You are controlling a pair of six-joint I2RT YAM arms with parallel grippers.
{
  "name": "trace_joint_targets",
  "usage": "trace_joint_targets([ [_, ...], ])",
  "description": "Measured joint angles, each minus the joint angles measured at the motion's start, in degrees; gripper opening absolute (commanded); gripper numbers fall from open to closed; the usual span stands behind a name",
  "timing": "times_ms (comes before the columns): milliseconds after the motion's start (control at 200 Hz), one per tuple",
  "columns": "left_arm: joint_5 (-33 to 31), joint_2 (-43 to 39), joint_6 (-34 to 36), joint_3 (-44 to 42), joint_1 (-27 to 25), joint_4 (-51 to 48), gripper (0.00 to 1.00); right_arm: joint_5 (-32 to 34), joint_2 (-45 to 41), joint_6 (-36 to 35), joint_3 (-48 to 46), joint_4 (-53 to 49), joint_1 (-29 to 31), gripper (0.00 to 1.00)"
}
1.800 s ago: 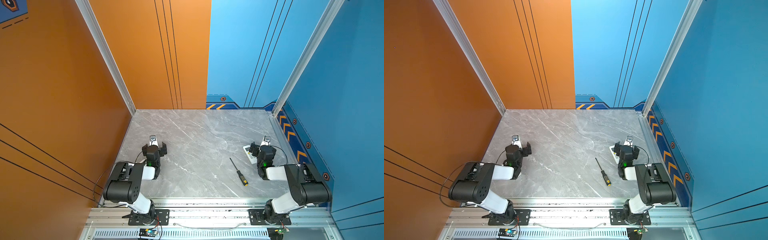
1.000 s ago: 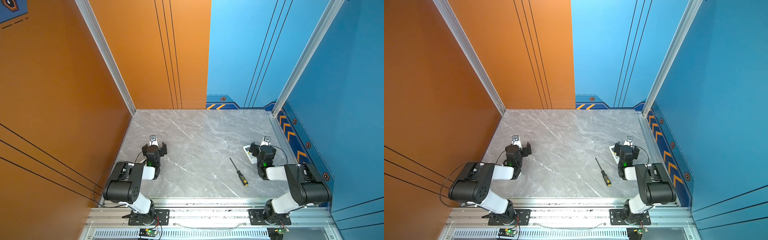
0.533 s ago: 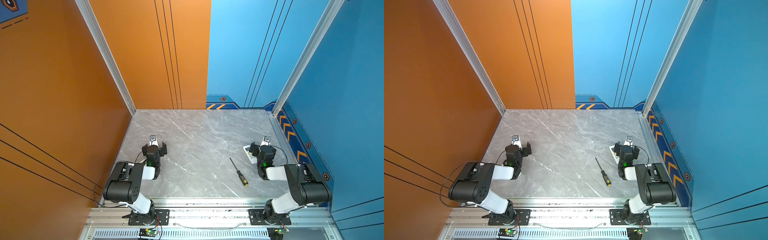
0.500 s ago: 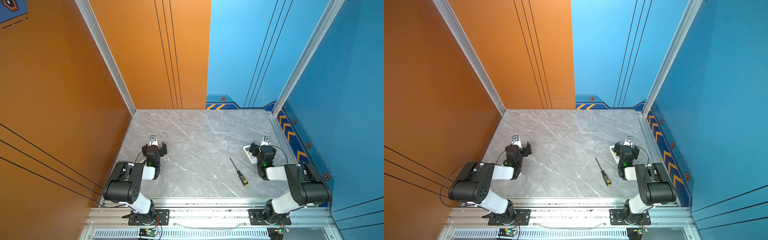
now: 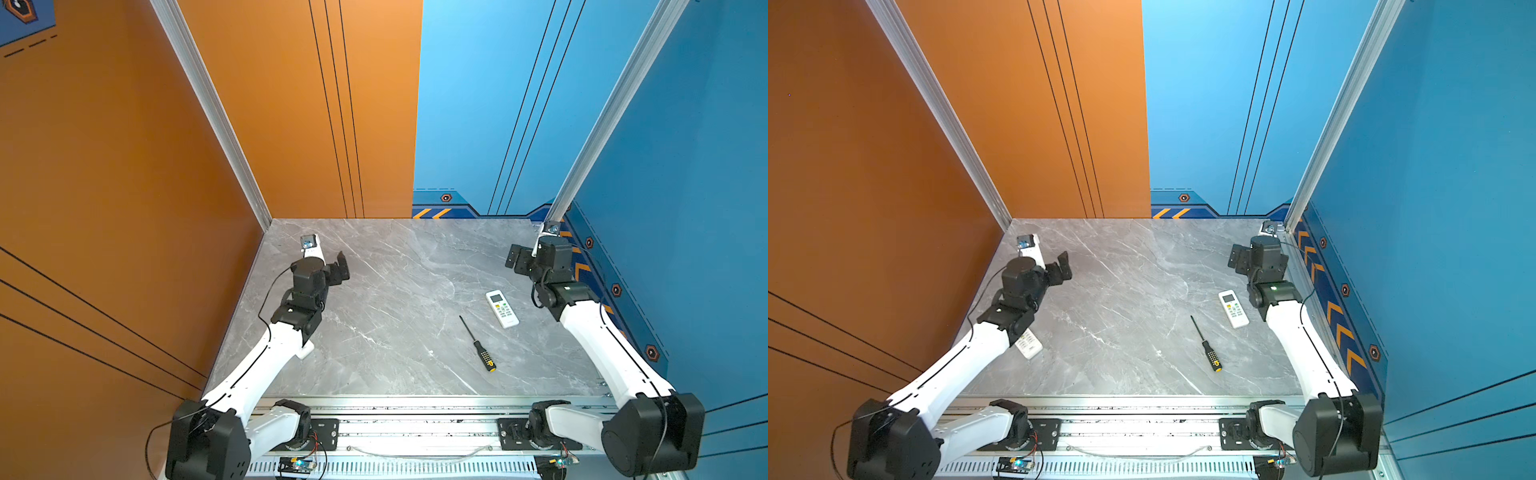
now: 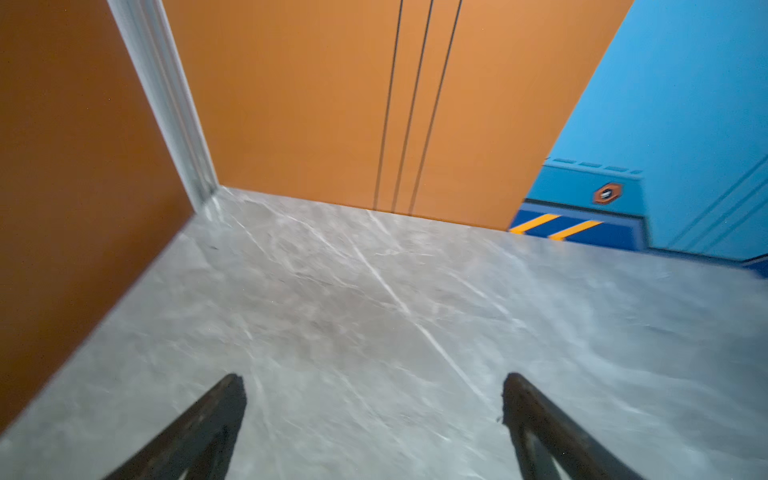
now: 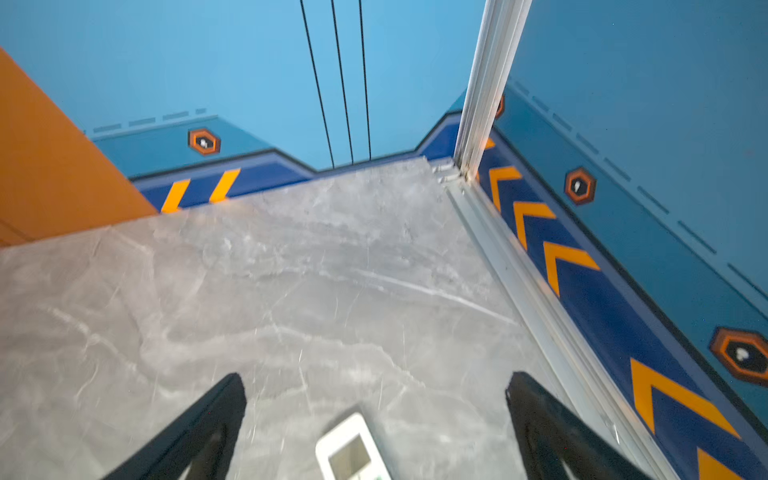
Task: Unload the batteries from the remote control
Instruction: 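Reach the right gripper down and grasp the white remote control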
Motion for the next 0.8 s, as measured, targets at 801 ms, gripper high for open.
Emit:
trace_joint_targets([
  [801, 20.09, 23.56, -26.88, 18.8, -17.11, -28.63, 0.98, -12.98, 26.56, -5.25, -1.33, -21.46, -1.64, 0.87],
])
